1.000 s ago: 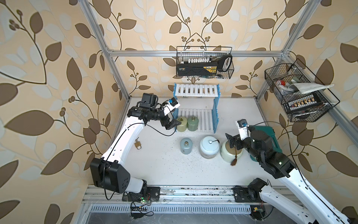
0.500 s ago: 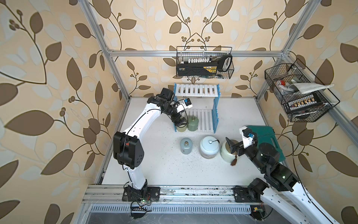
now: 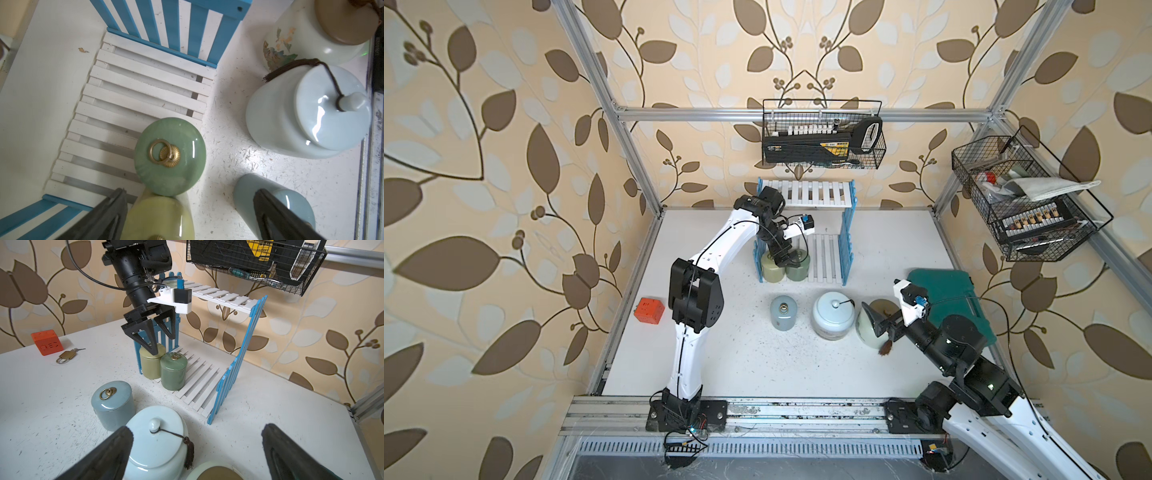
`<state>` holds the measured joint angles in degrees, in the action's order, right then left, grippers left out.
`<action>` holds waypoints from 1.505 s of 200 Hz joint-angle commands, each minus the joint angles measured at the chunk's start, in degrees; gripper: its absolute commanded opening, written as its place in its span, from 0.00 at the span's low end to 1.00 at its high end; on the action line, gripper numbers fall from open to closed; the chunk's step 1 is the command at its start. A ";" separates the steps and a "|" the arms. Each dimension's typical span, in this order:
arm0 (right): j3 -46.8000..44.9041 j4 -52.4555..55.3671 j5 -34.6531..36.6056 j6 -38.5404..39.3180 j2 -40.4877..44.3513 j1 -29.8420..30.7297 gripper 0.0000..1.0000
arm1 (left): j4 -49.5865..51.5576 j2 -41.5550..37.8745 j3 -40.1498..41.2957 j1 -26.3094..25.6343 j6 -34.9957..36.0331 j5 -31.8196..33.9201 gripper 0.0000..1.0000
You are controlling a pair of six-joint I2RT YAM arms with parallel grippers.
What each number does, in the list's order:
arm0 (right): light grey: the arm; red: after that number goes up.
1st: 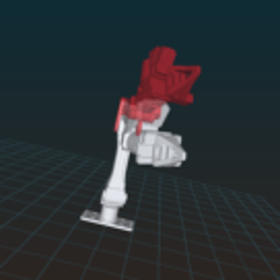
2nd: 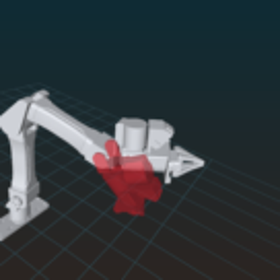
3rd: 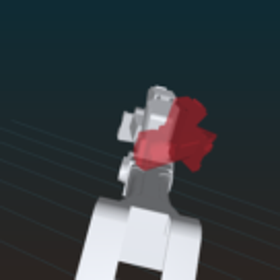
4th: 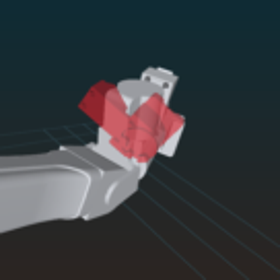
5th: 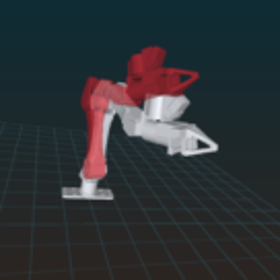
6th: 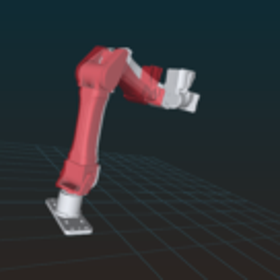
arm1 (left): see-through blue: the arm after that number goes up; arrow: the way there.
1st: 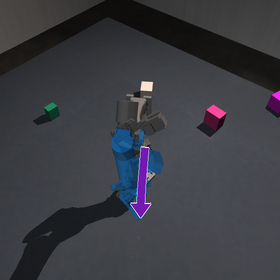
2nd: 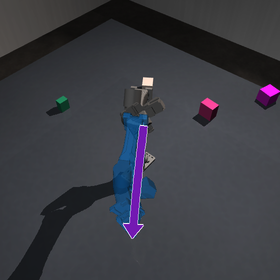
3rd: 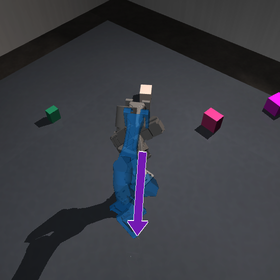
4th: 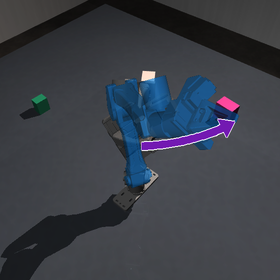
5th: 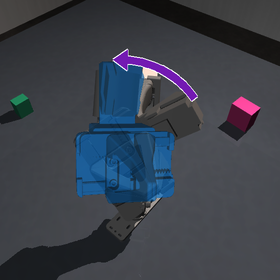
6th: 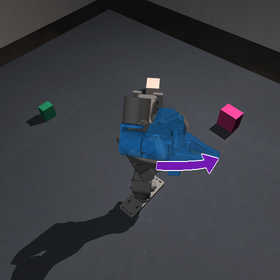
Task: Remove the tea canisters from the shelf
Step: Pick up the tea canister from the shelf.
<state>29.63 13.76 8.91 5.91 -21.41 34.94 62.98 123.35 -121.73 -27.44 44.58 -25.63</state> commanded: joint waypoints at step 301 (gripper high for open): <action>-3.00 -3.46 -0.45 2.17 3.82 0.15 0.99 | -1.90 10.71 -4.77 -5.01 -1.54 6.39 0.79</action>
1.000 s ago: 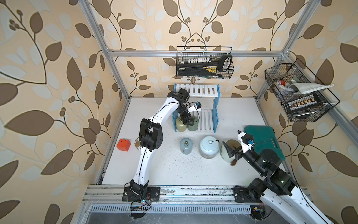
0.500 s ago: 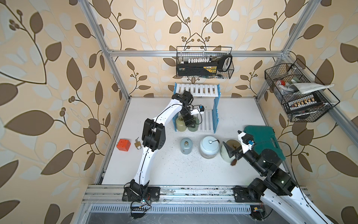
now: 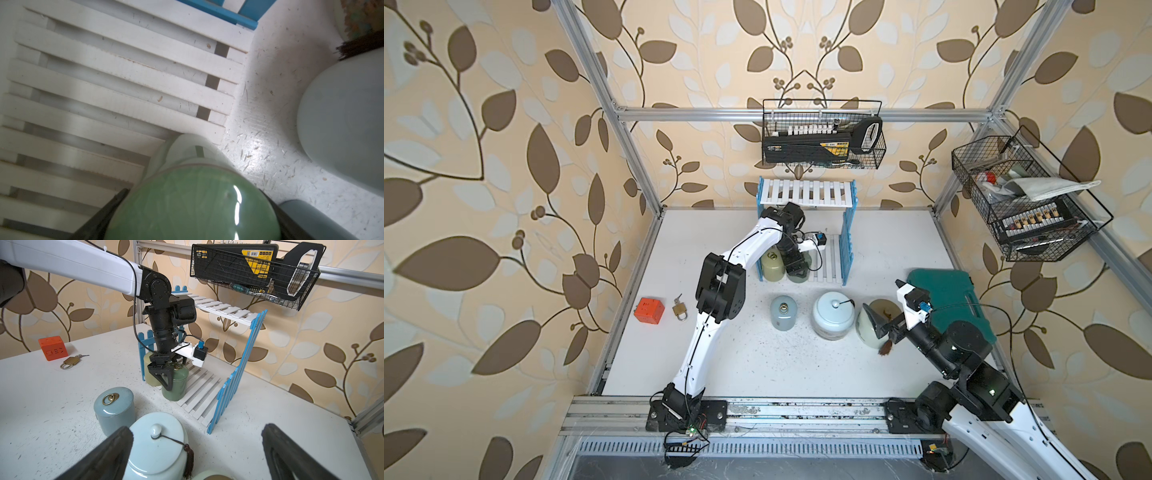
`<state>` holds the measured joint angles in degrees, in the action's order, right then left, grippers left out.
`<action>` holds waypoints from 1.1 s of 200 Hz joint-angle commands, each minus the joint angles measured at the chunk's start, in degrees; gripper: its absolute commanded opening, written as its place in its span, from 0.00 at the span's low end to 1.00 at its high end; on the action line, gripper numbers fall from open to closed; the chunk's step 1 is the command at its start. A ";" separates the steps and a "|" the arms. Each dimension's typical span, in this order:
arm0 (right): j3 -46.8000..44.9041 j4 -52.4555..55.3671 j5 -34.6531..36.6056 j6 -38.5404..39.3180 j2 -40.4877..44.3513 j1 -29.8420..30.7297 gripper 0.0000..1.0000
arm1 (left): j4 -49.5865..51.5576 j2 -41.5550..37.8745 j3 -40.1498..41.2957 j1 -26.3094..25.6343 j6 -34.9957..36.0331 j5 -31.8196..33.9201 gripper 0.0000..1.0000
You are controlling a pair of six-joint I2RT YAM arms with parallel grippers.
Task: Remove the tea canisters from the shelf
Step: Pick up the tea canister from the shelf.
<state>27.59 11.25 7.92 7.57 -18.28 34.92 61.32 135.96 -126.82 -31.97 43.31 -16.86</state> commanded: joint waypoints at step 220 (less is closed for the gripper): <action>-1.19 -0.76 1.37 0.86 -0.15 0.18 0.99 | 0.10 -20.84 3.15 -1.26 -1.47 -9.53 0.51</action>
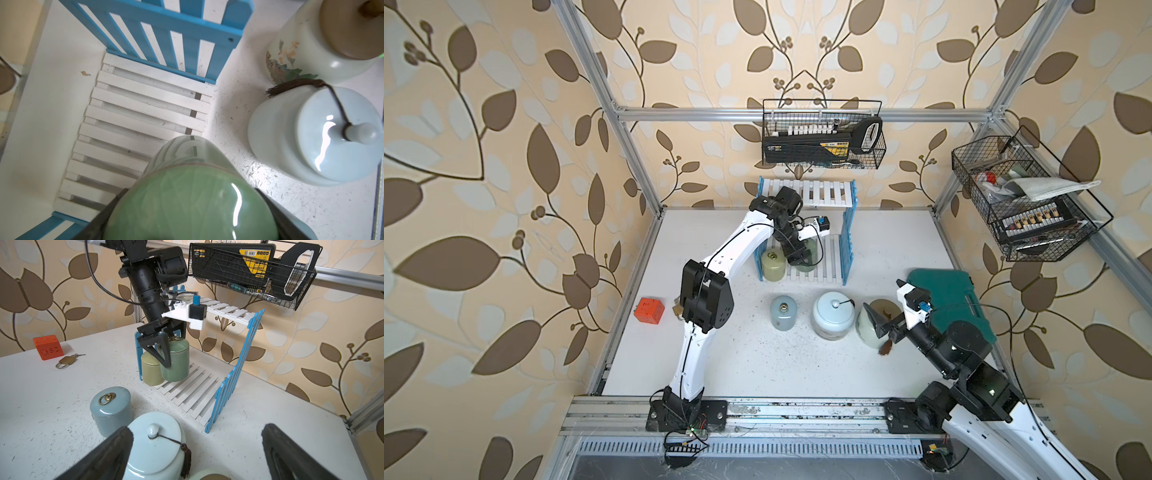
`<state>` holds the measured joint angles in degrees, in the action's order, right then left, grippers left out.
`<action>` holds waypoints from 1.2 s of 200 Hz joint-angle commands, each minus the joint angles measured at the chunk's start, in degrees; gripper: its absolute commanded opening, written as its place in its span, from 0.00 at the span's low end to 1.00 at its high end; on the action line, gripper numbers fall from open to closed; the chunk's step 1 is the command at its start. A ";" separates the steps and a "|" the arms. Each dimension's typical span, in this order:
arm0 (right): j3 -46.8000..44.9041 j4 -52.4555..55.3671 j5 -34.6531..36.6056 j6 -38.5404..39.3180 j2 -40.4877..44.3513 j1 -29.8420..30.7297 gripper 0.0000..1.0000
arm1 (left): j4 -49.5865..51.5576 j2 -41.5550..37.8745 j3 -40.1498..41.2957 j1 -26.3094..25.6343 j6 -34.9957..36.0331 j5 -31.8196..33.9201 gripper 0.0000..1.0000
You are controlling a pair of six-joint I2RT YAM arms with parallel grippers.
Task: Remove the tea canisters from the shelf
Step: Pick up the tea canister from the shelf, then place the tea canister at the center of the board.
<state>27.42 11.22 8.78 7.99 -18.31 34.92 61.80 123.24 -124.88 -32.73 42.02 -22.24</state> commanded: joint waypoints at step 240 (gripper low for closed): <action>-1.36 -1.07 1.43 0.89 -0.86 0.07 0.99 | 0.21 -43.14 42.39 6.30 5.87 3.56 0.52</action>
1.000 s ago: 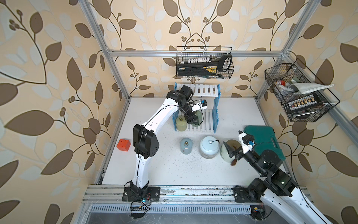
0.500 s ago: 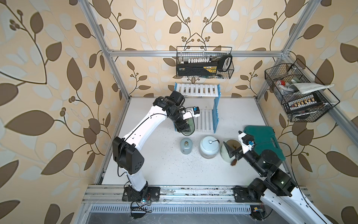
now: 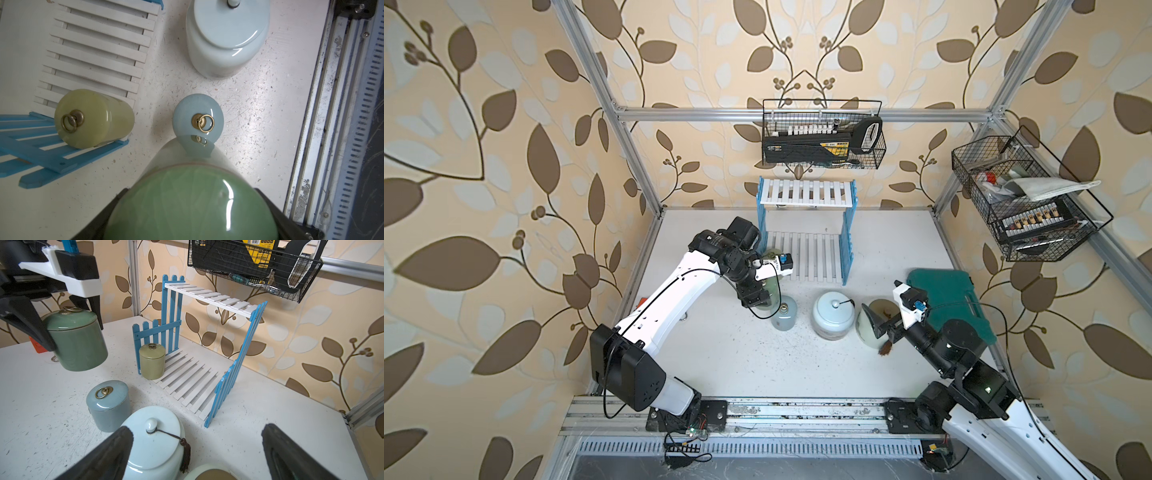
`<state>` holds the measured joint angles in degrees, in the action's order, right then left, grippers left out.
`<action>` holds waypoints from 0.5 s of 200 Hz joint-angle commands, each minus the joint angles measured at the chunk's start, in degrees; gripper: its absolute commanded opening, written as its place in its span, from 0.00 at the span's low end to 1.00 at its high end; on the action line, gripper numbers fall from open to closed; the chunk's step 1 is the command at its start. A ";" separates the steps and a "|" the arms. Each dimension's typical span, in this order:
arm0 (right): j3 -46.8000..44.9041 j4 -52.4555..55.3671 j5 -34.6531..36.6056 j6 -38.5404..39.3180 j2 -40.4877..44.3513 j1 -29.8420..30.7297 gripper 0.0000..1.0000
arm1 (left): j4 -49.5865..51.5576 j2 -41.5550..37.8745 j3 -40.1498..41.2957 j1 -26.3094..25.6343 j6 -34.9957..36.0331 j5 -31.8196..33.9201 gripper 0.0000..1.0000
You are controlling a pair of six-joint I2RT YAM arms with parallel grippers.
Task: Remove the tea canisters from the shelf
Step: Place the tea canister at the center of the board.
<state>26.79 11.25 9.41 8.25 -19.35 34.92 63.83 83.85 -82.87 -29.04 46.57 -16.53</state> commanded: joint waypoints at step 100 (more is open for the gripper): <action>-0.82 -1.17 0.94 0.80 0.19 0.08 0.99 | -11.00 -5.37 16.86 4.95 4.46 -0.31 0.53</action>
<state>26.76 11.25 9.63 8.49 -19.35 34.92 57.25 81.60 -68.01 -25.08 48.66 -15.29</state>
